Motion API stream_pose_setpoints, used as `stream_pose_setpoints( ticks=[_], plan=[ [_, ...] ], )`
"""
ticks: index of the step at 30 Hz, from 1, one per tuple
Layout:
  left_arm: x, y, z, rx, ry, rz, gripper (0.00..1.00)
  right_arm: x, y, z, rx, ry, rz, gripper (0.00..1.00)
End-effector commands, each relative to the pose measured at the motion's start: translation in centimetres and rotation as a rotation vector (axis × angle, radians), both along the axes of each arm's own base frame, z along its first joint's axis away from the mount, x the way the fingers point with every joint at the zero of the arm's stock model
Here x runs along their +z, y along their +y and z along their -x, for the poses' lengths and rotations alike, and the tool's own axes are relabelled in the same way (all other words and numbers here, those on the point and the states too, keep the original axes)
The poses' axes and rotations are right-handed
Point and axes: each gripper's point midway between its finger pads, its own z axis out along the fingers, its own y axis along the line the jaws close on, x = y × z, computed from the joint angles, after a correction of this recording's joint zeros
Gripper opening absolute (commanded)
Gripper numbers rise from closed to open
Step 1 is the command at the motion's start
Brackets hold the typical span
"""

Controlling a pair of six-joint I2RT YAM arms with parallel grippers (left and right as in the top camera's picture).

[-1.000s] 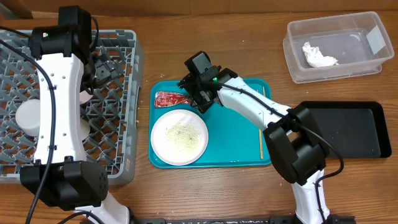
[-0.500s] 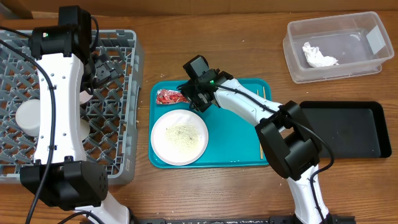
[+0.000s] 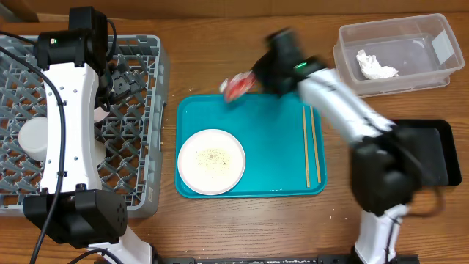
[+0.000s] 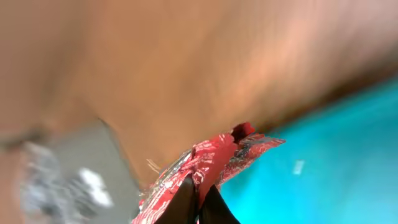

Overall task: Sort waste into correct bins and load items into the dishwasher
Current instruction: 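Carry the red wrapper to the clear container and release it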

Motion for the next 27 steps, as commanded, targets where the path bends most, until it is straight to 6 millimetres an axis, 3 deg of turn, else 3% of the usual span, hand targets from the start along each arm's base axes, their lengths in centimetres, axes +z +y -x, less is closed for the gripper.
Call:
stream_pose_setpoints(
  ticks=[1,6,7,8,10,12,13,17,20,24,27],
  plan=[
    [1.0,0.2,0.3,0.029,-0.037,0.001,1.0,10.1,-9.4,-3.2,-0.117,-0.245,0.051,0.04],
    [1.0,0.2,0.3,0.029,-0.037,0.001,1.0,11.2,-20.4,-4.8,-0.311,-0.274,0.084,0.04],
    [1.0,0.2,0.3,0.029,-0.037,0.001,1.0,11.1,-23.3,-4.8,-0.35,-0.273,0.105,0.08],
    [1.0,0.2,0.3,0.029,-0.037,0.001,1.0,11.1,-24.2,-4.8,-0.36,-0.275,0.114,0.11],
    [1.0,0.2,0.3,0.029,-0.037,0.001,1.0,11.2,-27.4,-4.8,-0.388,-0.294,0.169,0.41],
    [1.0,0.2,0.3,0.029,-0.037,0.001,1.0,11.4,-29.4,-4.7,-0.382,-0.311,0.215,0.94],
    [1.0,0.2,0.3,0.029,-0.037,0.001,1.0,11.4,-30.3,-4.5,-0.38,-0.313,0.235,1.0],
    [1.0,0.2,0.3,0.029,-0.037,0.001,1.0,10.8,-31.8,-3.6,-0.348,-0.287,0.253,1.0],
    [1.0,0.2,0.3,0.029,-0.037,0.001,1.0,10.2,-31.6,-3.0,-0.327,-0.251,0.212,1.0],
    [1.0,0.2,0.3,0.029,-0.037,0.001,1.0,10.1,-28.4,-2.4,-0.216,-0.232,0.069,1.0],
    [1.0,0.2,0.3,0.029,-0.037,0.001,1.0,11.7,-23.7,-1.9,-0.033,-0.269,-0.137,1.0]
  ],
)
